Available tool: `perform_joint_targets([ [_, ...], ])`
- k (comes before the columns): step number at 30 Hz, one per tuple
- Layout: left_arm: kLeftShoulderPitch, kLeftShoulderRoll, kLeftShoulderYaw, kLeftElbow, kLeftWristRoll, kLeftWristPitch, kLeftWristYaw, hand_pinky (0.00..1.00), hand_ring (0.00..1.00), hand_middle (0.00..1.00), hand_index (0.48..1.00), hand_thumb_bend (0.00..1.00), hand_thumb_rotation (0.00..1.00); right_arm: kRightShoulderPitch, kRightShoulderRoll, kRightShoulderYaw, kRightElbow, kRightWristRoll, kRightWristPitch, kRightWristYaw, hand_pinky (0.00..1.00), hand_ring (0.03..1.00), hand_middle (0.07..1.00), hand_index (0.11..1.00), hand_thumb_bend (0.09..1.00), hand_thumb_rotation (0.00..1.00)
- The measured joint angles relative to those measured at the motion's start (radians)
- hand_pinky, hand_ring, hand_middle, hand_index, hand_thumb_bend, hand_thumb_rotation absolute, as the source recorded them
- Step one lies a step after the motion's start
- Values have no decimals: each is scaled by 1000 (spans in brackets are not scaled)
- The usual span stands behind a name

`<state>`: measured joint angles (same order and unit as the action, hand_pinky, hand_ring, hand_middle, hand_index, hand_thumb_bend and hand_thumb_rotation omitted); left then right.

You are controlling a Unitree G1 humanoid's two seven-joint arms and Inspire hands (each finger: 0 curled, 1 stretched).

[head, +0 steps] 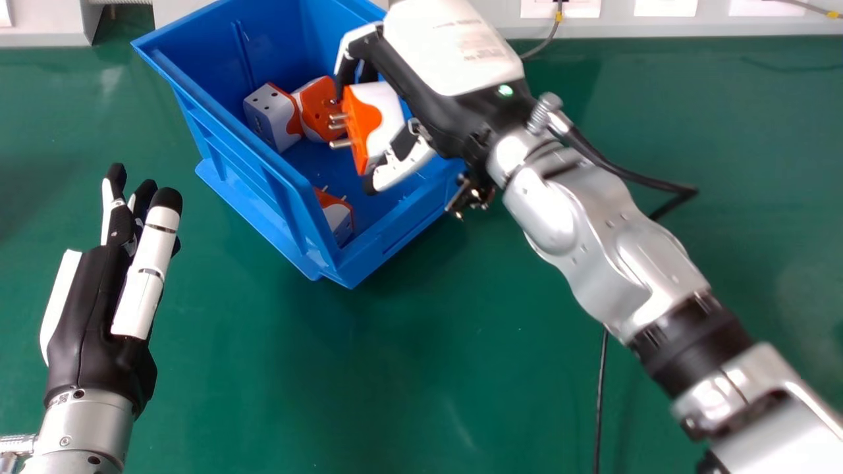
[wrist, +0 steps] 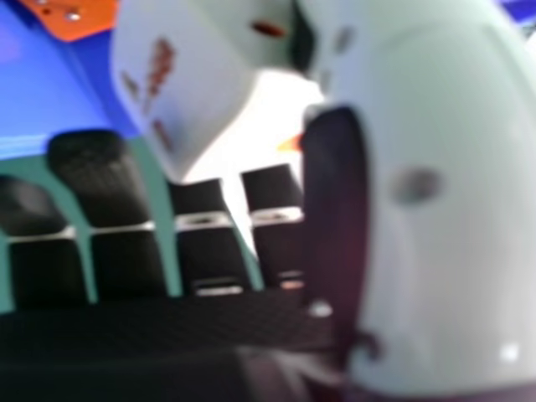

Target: Pick all objects and put in blue box

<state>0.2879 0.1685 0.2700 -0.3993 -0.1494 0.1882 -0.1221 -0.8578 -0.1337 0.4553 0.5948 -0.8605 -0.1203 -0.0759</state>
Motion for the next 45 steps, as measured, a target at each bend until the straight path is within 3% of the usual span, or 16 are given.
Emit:
perform_joint_targets([
  [8,6,0,-1,-1,4,-3,4,958,1000,1000,1000,411,826,-171,53,58,245,-18,25,-47,252,348,483,550,503,0],
  [11,9,0,-1,-2,12,-3,9,956,1000,1000,1000,411,826,-240,77,73,333,-18,31,-73,263,363,491,557,499,0],
  [20,16,-2,-8,-4,13,-3,16,954,1000,1000,1000,409,824,-379,151,117,585,-15,10,-175,293,393,485,558,494,0],
  [35,42,-5,-20,-41,14,-3,32,955,1000,1000,1000,402,821,-387,178,165,672,-14,21,-225,323,424,494,521,497,0],
  [45,51,-5,-29,-54,21,-2,34,955,1000,1000,1000,415,821,-383,181,170,674,-8,17,-282,329,434,500,502,498,0],
])
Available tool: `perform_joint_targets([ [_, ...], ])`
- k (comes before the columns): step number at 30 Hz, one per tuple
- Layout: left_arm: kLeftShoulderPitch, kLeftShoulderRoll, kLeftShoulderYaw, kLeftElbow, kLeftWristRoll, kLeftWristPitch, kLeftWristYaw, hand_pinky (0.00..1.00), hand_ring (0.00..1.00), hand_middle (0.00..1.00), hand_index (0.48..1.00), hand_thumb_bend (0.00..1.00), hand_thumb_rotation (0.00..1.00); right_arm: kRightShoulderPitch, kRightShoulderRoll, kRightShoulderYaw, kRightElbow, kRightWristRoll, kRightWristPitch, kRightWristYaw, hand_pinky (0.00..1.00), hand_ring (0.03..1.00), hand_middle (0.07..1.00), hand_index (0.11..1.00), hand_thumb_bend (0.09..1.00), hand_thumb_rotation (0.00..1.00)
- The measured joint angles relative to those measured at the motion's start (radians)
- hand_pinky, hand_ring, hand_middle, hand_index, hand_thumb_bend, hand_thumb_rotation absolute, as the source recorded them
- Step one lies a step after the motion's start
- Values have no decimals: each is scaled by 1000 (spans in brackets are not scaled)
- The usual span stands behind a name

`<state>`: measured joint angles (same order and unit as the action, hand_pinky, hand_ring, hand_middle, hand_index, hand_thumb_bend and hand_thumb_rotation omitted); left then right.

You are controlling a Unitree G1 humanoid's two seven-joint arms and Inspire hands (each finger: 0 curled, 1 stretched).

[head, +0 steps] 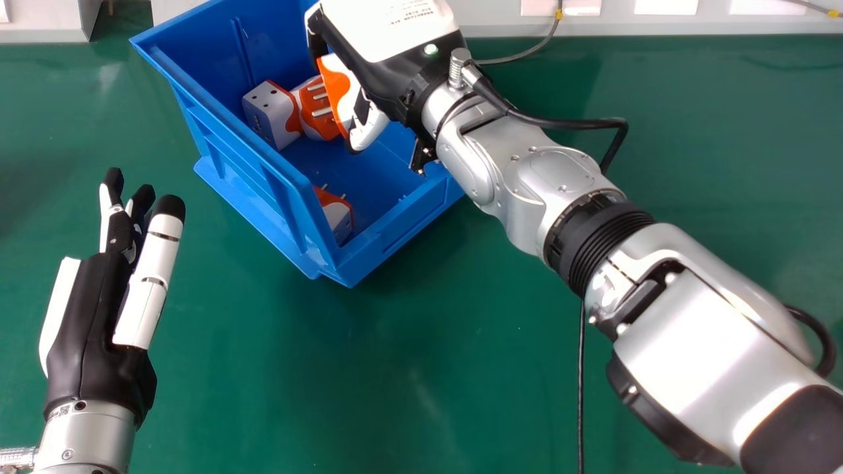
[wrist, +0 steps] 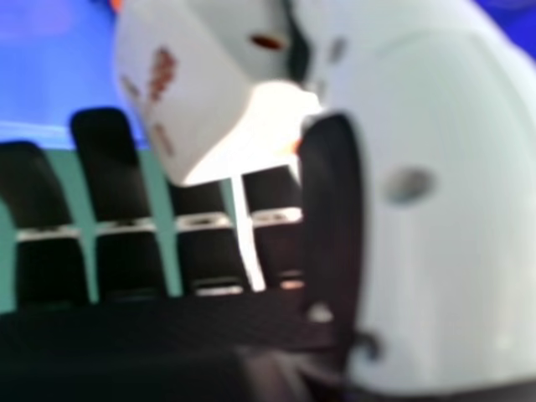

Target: Pick all objects and put in blue box

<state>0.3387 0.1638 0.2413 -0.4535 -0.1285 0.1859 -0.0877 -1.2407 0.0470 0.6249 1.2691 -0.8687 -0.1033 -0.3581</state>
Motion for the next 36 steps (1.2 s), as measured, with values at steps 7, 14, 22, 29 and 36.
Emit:
perform_joint_targets([
  [7,0,0,0,-2,0,0,0,955,1000,1000,1000,421,823,11,6,-9,0,25,2,-9,343,449,496,507,499,0],
  [14,-2,0,-1,-2,0,6,1,954,1000,1000,1000,424,825,20,6,-14,0,42,-2,37,533,659,687,582,504,68],
  [22,-10,0,-1,-3,0,6,0,953,1000,1000,1000,427,828,26,-14,45,0,15,-12,56,781,886,898,859,494,304],
  [29,-13,-2,-1,-2,0,7,3,948,1000,1000,1000,426,833,27,-16,76,0,-6,16,58,929,963,967,954,511,474],
  [36,-18,-4,-1,-2,-1,7,1,945,1000,1000,1000,427,840,33,-17,79,0,-6,23,57,991,996,996,994,514,562],
])
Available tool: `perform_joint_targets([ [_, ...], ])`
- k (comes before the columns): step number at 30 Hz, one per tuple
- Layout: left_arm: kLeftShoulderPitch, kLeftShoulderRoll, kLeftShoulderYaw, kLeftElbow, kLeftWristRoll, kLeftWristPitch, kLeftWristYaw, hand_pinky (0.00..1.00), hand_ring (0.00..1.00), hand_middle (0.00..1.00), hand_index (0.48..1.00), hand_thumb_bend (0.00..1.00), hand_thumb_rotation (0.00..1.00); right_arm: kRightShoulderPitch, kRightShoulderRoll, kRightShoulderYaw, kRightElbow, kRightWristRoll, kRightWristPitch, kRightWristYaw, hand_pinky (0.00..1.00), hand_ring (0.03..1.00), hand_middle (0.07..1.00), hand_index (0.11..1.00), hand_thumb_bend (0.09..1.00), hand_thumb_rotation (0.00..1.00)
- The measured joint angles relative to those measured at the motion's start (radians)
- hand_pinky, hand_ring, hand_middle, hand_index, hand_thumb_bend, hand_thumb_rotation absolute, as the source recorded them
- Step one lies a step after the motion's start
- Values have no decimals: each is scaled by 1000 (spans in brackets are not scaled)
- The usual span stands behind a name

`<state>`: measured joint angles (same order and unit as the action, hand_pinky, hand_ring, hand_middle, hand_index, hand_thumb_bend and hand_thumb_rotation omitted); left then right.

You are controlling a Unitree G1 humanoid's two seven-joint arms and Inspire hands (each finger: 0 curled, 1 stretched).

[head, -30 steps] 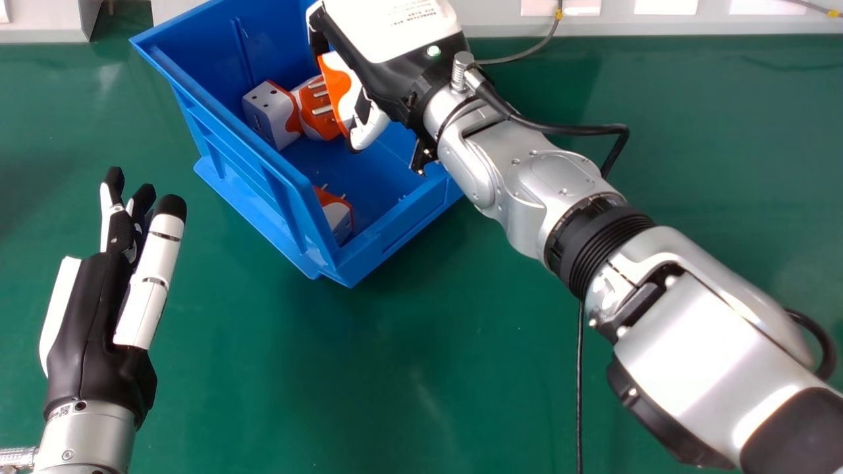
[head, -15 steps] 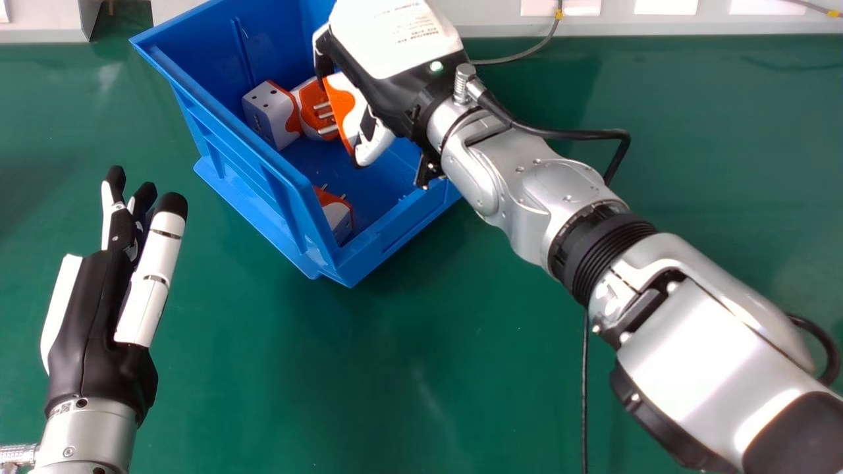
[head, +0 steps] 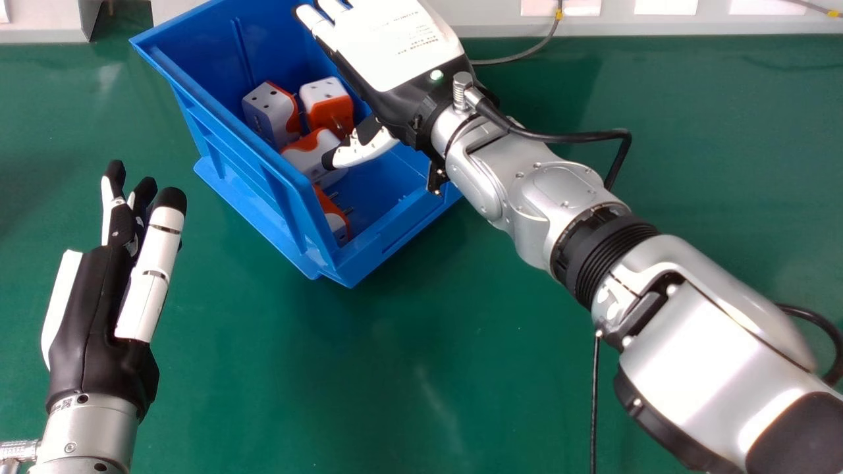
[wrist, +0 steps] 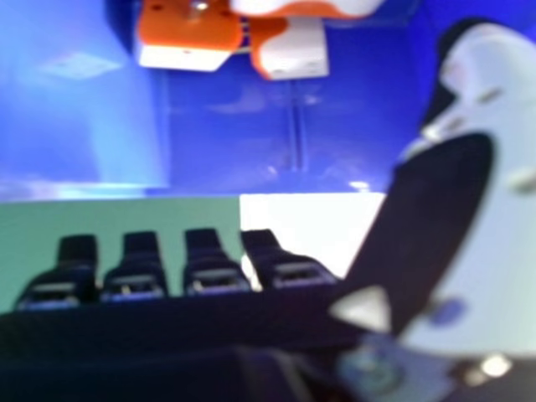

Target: Pick all objects and put in blue box

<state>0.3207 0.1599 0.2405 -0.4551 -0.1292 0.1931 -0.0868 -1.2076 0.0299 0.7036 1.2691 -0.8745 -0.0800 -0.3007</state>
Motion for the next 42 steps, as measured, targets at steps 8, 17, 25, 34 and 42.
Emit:
perform_joint_targets([
  [8,-2,-5,1,13,0,-2,-1,945,1000,1000,1000,428,844,23,-24,-4,-30,3,0,-35,1000,1000,1000,1000,454,571],
  [17,-13,-6,3,31,0,-6,-1,945,1000,1000,1000,419,841,160,-91,-67,-228,28,-76,-184,1000,1000,1000,1000,349,576],
  [25,-25,-3,12,52,0,-9,-7,945,1000,1000,1000,413,838,428,-232,-144,-642,39,-111,-243,1000,1000,1000,1000,301,519],
  [34,-25,5,19,61,0,-15,-19,948,1000,1000,1000,400,830,843,-334,-329,-1036,123,-195,-290,1000,1000,1000,1000,267,571],
  [42,-17,5,17,74,1,-33,-26,949,1000,1000,1000,410,828,1146,-339,-431,-1277,178,-78,-144,976,1000,1000,1000,259,615],
])
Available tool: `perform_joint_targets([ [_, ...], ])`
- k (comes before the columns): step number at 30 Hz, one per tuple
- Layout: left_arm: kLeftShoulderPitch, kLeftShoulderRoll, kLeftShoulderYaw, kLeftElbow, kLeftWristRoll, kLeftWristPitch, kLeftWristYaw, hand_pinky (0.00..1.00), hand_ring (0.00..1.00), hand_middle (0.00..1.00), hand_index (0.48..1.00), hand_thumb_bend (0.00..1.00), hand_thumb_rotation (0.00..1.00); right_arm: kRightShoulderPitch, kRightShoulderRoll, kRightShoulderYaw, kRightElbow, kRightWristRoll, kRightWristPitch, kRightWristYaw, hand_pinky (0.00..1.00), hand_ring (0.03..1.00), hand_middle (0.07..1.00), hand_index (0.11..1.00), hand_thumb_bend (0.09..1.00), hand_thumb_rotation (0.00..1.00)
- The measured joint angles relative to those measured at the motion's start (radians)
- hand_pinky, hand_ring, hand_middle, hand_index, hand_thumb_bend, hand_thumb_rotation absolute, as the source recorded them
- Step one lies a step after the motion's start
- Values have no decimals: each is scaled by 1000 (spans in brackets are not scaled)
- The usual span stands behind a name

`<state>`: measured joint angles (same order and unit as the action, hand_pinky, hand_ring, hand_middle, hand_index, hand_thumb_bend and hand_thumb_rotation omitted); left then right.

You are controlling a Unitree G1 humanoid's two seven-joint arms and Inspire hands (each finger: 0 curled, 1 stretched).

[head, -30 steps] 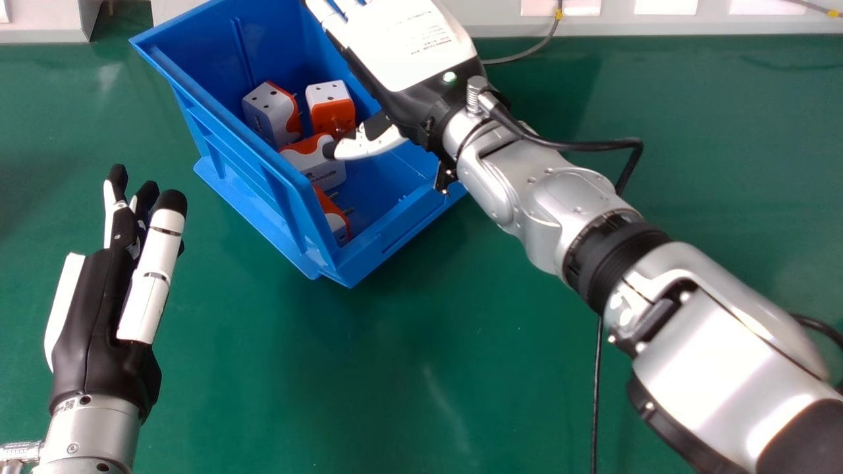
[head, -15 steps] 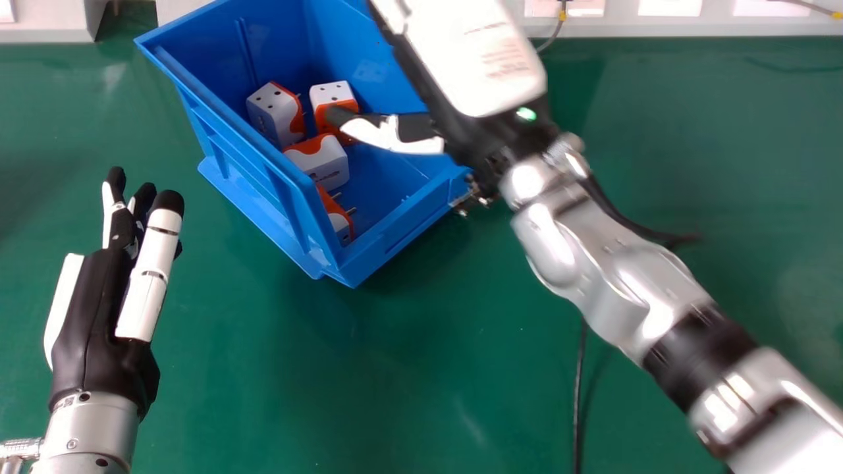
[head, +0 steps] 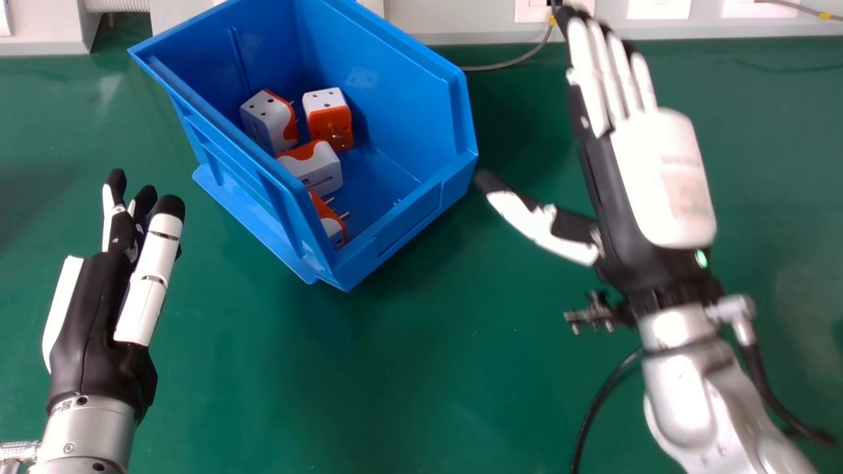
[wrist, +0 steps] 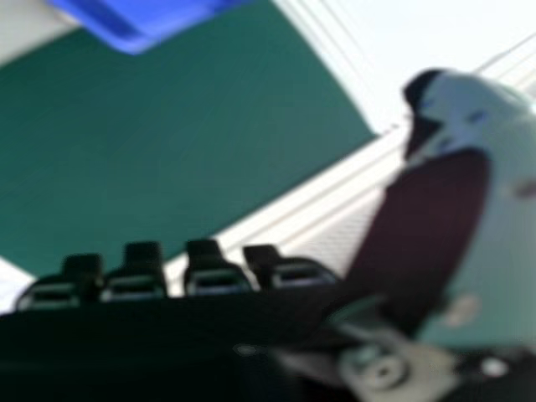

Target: Pick all objects and put in blue box

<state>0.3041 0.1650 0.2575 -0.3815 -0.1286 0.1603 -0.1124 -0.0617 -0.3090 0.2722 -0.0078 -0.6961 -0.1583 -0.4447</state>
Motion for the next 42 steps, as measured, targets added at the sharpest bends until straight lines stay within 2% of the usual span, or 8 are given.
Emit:
perform_joint_targets([
  [9,18,2,-6,16,15,-44,-14,950,1000,1000,1000,445,831,143,66,-78,-47,206,5,115,924,1000,1000,1000,270,663],
  [15,31,3,-8,34,28,-80,-18,949,1000,1000,1000,467,832,157,114,-134,-11,438,-46,240,934,1000,1000,1000,276,701],
  [18,43,3,-8,46,32,-98,-19,949,1000,1000,1000,477,832,172,129,-160,-11,559,-40,330,945,1000,1000,1000,287,748],
  [19,48,3,-8,48,32,-104,-19,948,1000,1000,1000,488,833,177,132,-168,-17,601,-27,363,956,1000,1000,1000,300,799],
  [24,69,2,-17,48,44,-129,-18,947,1000,1000,1000,487,824,201,139,-206,-59,721,30,472,989,1000,1000,1000,337,948],
  [31,102,0,-22,56,51,-177,-18,949,1000,1000,1000,513,826,227,139,-246,-94,771,40,543,998,1000,1000,1000,338,990],
  [36,122,-2,-25,83,53,-217,-18,949,1000,1000,1000,531,828,259,136,-271,-112,775,36,583,1000,1000,1000,1000,328,996],
  [42,146,-15,-27,92,53,-257,-17,944,997,1000,1000,533,821,292,116,-314,-114,787,9,640,1000,1000,1000,1000,318,1000],
])
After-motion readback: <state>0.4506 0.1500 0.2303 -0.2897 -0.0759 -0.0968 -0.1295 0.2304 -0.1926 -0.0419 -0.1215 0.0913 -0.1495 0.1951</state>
